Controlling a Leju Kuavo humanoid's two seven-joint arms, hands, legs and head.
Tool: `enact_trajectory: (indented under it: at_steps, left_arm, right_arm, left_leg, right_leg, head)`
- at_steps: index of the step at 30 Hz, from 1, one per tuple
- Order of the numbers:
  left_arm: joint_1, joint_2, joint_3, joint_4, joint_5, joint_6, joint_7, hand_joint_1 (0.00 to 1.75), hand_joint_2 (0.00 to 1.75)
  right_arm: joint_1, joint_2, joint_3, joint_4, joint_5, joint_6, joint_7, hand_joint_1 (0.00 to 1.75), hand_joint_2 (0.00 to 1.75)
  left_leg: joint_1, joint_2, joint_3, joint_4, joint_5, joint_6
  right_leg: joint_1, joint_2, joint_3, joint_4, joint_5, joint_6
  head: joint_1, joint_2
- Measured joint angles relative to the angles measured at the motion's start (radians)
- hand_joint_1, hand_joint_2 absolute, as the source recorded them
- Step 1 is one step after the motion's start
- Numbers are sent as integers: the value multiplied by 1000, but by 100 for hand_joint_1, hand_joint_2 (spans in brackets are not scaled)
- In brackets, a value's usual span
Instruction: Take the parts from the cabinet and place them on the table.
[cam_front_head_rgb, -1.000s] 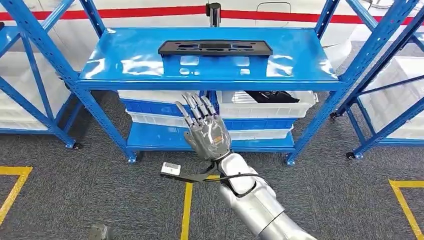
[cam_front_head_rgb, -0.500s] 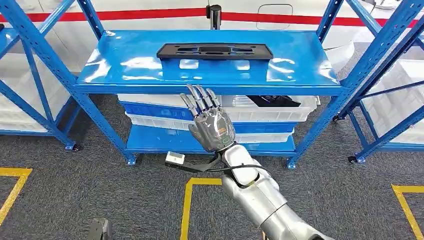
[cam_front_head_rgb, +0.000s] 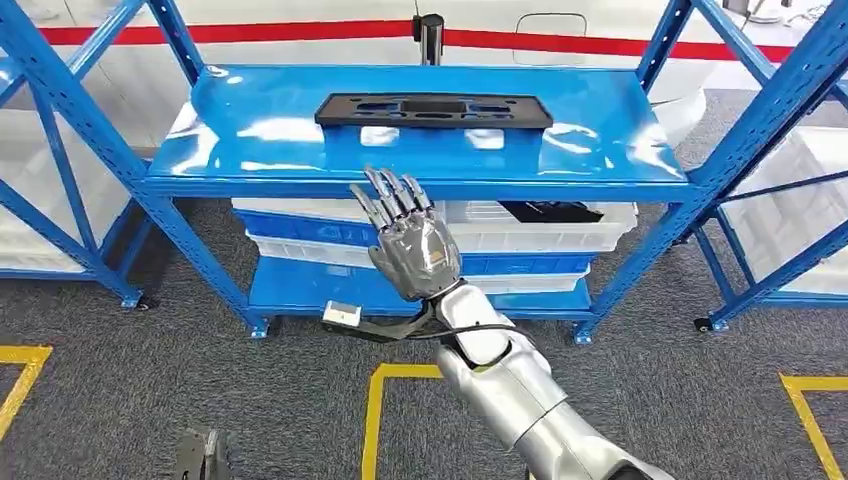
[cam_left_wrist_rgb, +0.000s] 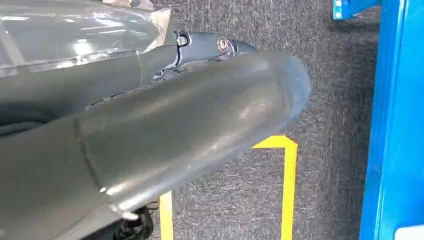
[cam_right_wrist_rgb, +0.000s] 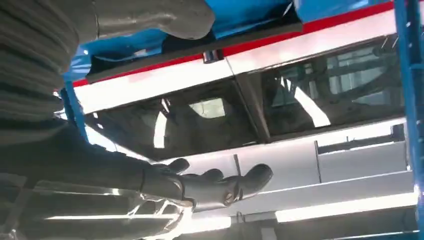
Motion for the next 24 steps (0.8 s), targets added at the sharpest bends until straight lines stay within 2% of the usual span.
enact_trajectory:
  at_steps: [1,2,4,5,6,7,8,9,10,11,12,14,15,16,17,18,20,21,22,23,24]
  left_arm:
    - [0,-1,0,-1,0,0,-1,0,0]
    - [-2,-1,0,-1,0,-1,-1,0,0]
    - [-2,0,0,-1,0,-6,-2,0,0]
    - [-1,0,1,-1,0,-8,-2,0,0]
    - [2,0,1,-1,2,-8,-2,0,0]
    - [4,0,2,-1,3,-9,-2,0,0]
    - [6,0,2,-1,3,-9,-2,0,0]
    - [8,-1,4,-1,3,-10,-3,0,0]
    - [9,-2,7,-1,3,-10,-4,0,0]
    - [10,-2,10,-1,3,-10,-5,0,0]
    - [11,-2,14,-1,3,-10,-5,0,0]
    - [16,-3,19,-1,3,-10,-6,0,0]
    - [15,-3,19,-1,3,-10,-7,0,0]
    - [17,-2,21,-3,3,-10,-9,0,0]
    - [17,-4,23,-3,3,-10,-10,0,0]
    - [17,-4,24,-3,1,-14,-10,0,0]
    - [22,-4,26,-3,2,-14,-10,0,0]
    - [26,-4,26,-3,2,-14,-10,0,0]
    - [28,-4,26,-3,2,-14,-10,0,0]
    - [29,-4,27,-3,2,-14,-10,0,0]
    - [28,-4,28,-3,2,-14,-10,0,0]
  right_arm:
    - [0,-1,0,0,1,0,0,0,175]
    - [-3,-1,0,0,1,0,0,0,175]
    - [-3,-3,0,3,1,3,-1,0,175]
    - [-2,-4,0,5,0,5,-3,0,175]
    - [0,-5,0,8,0,9,-5,0,175]
    - [2,-5,0,10,-2,14,-7,0,175]
    - [1,-5,2,11,-6,19,-9,0,175]
    - [1,-5,2,11,-11,21,-11,0,175]
    - [0,-4,3,11,-15,21,-12,0,175]
    - [-2,-4,4,12,-16,22,-12,0,175]
    - [-4,-1,5,12,-18,22,-14,0,175]
    - [-4,-1,6,12,-21,22,-16,0,175]
    - [-6,-1,7,12,-21,22,-17,0,175]
    - [-6,0,7,11,-22,22,-19,0,175]
    - [-8,3,7,11,-23,22,-21,0,175]
    - [-10,6,7,11,-24,23,-21,0,175]
    - [-8,8,8,13,-24,24,-23,0,175]
    - [-7,7,8,15,-24,25,-23,0,175]
    - [-5,7,8,15,-24,26,-23,0,175]
    - [-3,7,9,15,-25,26,-23,0,175]
    - [-3,7,9,15,-25,26,-23,0,175]
  left_leg:
    - [6,1,10,-8,2,10]
    - [4,1,13,-8,-2,16]
    - [-1,1,19,-8,-8,29]
    - [-4,1,20,-7,-12,33]
    - [-6,0,24,-8,-15,34]
    - [-8,-3,30,-7,-20,35]
    - [-10,-6,38,-7,-25,34]
    - [-11,-8,46,-7,-30,31]
    - [-11,-10,54,-7,-37,28]
    - [-16,-11,54,-5,-42,22]
    - [-18,-11,54,-4,-47,17]
    - [-10,-11,56,-6,-51,9]
    - [-9,-10,59,-6,-56,1]
    - [-2,-9,54,6,-63,-6]
    - [-3,-7,42,37,-77,-13]
    - [1,-4,10,100,-106,-20]
    - [8,-3,-83,261,-160,-33]
    - [10,-3,-116,301,-161,-37]
    - [14,-2,-124,292,-139,-39]
    - [18,-1,-111,245,-99,-41]
    - [21,2,-79,168,-49,-42]
  right_leg:
    - [0,-2,-12,19,-9,2]
    - [1,-3,-32,65,-27,-2]
    - [0,-3,-131,232,-82,-14]
    - [1,-2,-177,301,-96,-15]
    - [1,-3,-203,330,-93,-11]
    - [1,-3,-204,309,-70,-4]
    - [1,-3,-177,238,-29,5]
    - [1,-3,-138,148,15,10]
    - [2,-3,-98,57,54,12]
    - [5,-3,-81,18,67,2]
    - [8,-3,-73,14,69,-4]
    - [10,-2,-75,14,65,-17]
    - [9,-1,-70,9,64,-23]
    - [-4,-1,-58,0,66,-30]
    - [-3,-1,-51,-2,62,-37]
    - [-3,-2,-46,-2,57,-44]
    - [-2,-1,-37,-2,50,-52]
    - [-2,-1,-33,-2,46,-51]
    - [-3,1,-29,-2,42,-50]
    - [-4,2,-22,-1,37,-48]
    - [-5,3,-14,-1,32,-44]
  head:
    - [3,0]
    - [2,0]
    - [6,0]
    - [6,0]
    - [6,0]
    - [6,0]
    - [7,0]
    - [6,0]
    - [7,0]
    - [7,0]
    - [6,0]
    - [6,0]
    - [7,0]
    - [6,0]
    - [3,0]
    - [2,0]
    - [2,0]
    - [2,0]
    - [2,0]
    - [1,0]
    - [2,0]
